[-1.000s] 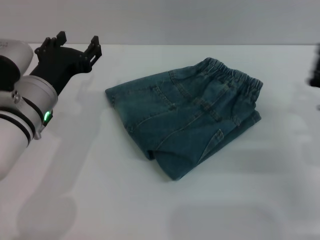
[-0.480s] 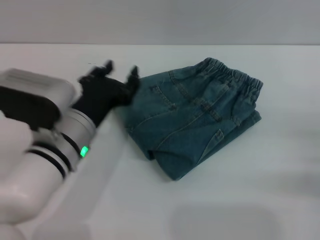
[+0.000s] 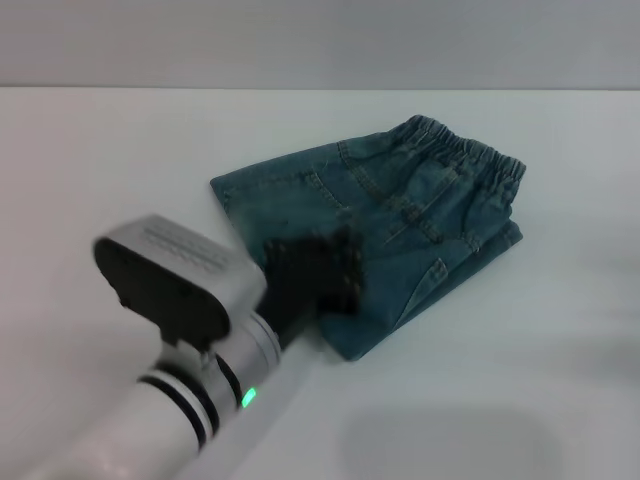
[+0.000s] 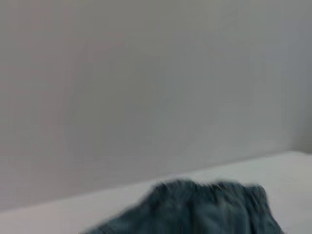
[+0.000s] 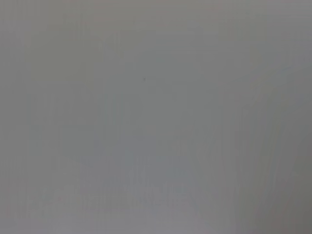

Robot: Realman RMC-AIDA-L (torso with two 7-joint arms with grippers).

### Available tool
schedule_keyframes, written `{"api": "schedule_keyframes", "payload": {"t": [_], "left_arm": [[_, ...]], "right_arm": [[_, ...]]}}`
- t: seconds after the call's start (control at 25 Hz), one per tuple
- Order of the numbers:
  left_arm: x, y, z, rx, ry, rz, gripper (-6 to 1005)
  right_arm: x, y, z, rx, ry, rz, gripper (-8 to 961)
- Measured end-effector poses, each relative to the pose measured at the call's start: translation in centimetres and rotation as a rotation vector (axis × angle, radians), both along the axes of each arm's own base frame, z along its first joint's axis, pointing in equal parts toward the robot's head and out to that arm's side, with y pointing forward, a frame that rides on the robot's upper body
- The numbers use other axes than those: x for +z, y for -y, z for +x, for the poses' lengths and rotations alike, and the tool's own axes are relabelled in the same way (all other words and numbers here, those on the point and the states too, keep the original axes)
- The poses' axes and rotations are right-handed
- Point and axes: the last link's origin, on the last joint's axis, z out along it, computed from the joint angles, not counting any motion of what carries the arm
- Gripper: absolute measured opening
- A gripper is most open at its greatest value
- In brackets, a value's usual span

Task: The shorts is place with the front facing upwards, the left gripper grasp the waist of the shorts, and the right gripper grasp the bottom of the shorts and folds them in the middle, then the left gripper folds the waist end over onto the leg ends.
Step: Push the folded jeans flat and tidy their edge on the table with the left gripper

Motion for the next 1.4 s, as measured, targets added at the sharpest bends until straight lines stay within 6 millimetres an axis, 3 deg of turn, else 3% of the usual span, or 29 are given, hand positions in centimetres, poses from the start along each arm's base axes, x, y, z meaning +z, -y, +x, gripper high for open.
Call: {"api": "schedule_keyframes", "payload": {"t": [0.24,0.48,0.84,0.96,1.4], "left_arm": [[-2.1,1.8,-0.4,0.012,-0.004,-0.098,105],[-3.0,2.5,-0.9,0.038,-0.01,-0.146,-2],[-3.2,1.5,-1.7,0.055,-0.025,-0.151,3],[-2.3,0.3,-2.3,0.079,-0.026,-0.114,5],[-1.7,-1.1,-3.3,0.099,-0.049,-0.089,11]], "right_arm": [[-0.3,-0.3,0.3,-0.008,0.007,-0.016,1],[-0.5,-0.8,0.1,0.0,0.02,-0.032,1],[-0.3,-1.0,-0.3,0.012,0.029,-0.028,1],[-0.3,-0.9,-0.3,0.013,0.029,-0.028,1],[-0.2,-0.4,-0.5,0.017,0.022,-0.016,0]]}}
